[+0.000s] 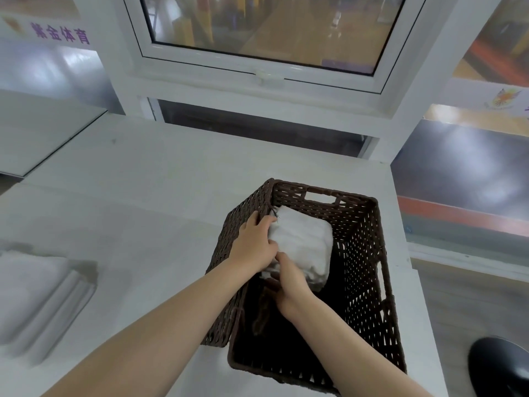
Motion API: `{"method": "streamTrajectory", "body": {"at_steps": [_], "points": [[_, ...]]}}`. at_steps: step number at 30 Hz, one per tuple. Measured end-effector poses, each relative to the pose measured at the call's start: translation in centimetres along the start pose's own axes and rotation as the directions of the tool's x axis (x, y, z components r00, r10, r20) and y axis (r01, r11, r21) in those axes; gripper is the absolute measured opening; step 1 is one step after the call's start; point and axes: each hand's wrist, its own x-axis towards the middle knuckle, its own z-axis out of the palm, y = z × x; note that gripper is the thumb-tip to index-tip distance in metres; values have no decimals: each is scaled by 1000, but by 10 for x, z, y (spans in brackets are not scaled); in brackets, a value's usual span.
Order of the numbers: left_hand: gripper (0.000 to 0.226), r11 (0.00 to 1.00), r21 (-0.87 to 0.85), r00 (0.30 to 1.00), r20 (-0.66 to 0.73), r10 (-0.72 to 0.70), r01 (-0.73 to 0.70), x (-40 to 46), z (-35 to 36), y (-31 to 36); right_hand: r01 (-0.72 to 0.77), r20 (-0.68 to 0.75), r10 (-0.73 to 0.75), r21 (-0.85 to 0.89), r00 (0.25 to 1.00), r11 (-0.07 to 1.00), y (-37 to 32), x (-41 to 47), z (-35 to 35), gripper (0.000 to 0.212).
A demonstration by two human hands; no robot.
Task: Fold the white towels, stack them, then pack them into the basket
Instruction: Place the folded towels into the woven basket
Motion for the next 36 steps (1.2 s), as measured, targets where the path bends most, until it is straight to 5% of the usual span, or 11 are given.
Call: {"method": "streamTrajectory", "body": {"at_steps": [3,8,11,19,22,28,33,36], "points": [[44,975,-204,995,-60,77,-88,-6,-2,-5,201,-25,-220,-317,975,927,3,-27,-6,54],[48,925,-358,991,-95,98,-126,-37,-17,-32,482,137,-608,-751,782,451,13,-63,-17,40],[41,950,-270,986,-107,131,-156,-59,-27,-64,503,241,-694,-841,679,200,24,-78,-10,28],[32,995,-34,979,-183,91,-98,-128,-70,-173,576,521,-697,-795,492,-188,46,-94,67,22],[33,999,-33,980,-198,31,-39,-155,-93,-221,606,569,-618,-775,543,-182,68,-89,106,24],[38,996,-46,956,-280,-89,79,-188,-150,-312,614,568,-337,-789,751,36,131,-63,182,30],[44,965,-16,906,-341,-251,261,-201,-195,-382,643,652,-88,-757,753,-113,185,-38,231,40],[48,920,9,866,-339,-367,393,-205,-211,-421,666,667,32,-738,744,-108,214,-32,259,48]]}}
